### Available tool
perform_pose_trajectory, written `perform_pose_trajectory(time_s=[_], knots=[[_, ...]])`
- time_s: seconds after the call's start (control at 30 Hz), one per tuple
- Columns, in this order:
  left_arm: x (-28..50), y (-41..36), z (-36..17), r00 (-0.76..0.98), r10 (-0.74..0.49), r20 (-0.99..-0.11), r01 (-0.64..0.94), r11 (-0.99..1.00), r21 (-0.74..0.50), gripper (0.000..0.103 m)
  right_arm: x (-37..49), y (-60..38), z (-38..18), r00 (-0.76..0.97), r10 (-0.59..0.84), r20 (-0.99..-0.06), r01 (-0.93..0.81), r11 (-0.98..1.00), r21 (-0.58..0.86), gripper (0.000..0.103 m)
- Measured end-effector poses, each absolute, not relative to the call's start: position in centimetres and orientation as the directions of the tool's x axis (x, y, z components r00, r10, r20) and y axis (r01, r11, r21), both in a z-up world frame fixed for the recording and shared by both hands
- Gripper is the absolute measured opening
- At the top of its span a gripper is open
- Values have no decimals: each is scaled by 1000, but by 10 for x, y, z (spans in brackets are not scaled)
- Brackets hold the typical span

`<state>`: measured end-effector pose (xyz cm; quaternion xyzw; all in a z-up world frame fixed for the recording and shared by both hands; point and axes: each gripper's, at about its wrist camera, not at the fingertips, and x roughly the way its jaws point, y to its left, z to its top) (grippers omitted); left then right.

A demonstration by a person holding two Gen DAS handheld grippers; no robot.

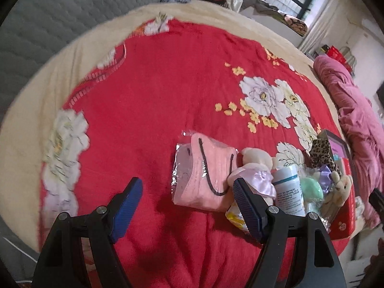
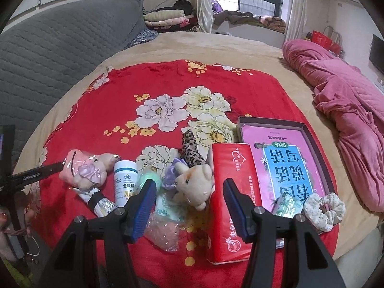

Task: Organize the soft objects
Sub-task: 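Move both tools back over the remaining pile of items, then grasp the pink packet with the left tool while the right tool grasps the cream plush bunny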

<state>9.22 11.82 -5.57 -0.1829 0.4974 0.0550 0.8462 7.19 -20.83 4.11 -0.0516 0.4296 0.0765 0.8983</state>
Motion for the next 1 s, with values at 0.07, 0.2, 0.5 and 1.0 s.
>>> perform_pose_trajectory(time_s=[0.07, 0.2, 0.5, 1.0], knots=[[98, 124, -68, 479, -100, -872, -298, 916, -269, 79, 73, -208, 40, 619, 93, -780, -183, 983, -28, 57], [110, 131, -89, 440, -154, -885, -318, 895, -314, 79, 78, -208, 38, 613, 89, -785, -180, 983, -29, 57], [122, 123, -99, 432, -255, -865, -295, 867, -402, 72, 86, -211, 35, 608, 76, -790, -167, 985, -34, 57], [124, 121, -82, 456, -278, -845, -272, 861, -430, 26, 99, -211, 11, 554, 57, -831, -172, 984, -47, 58]])
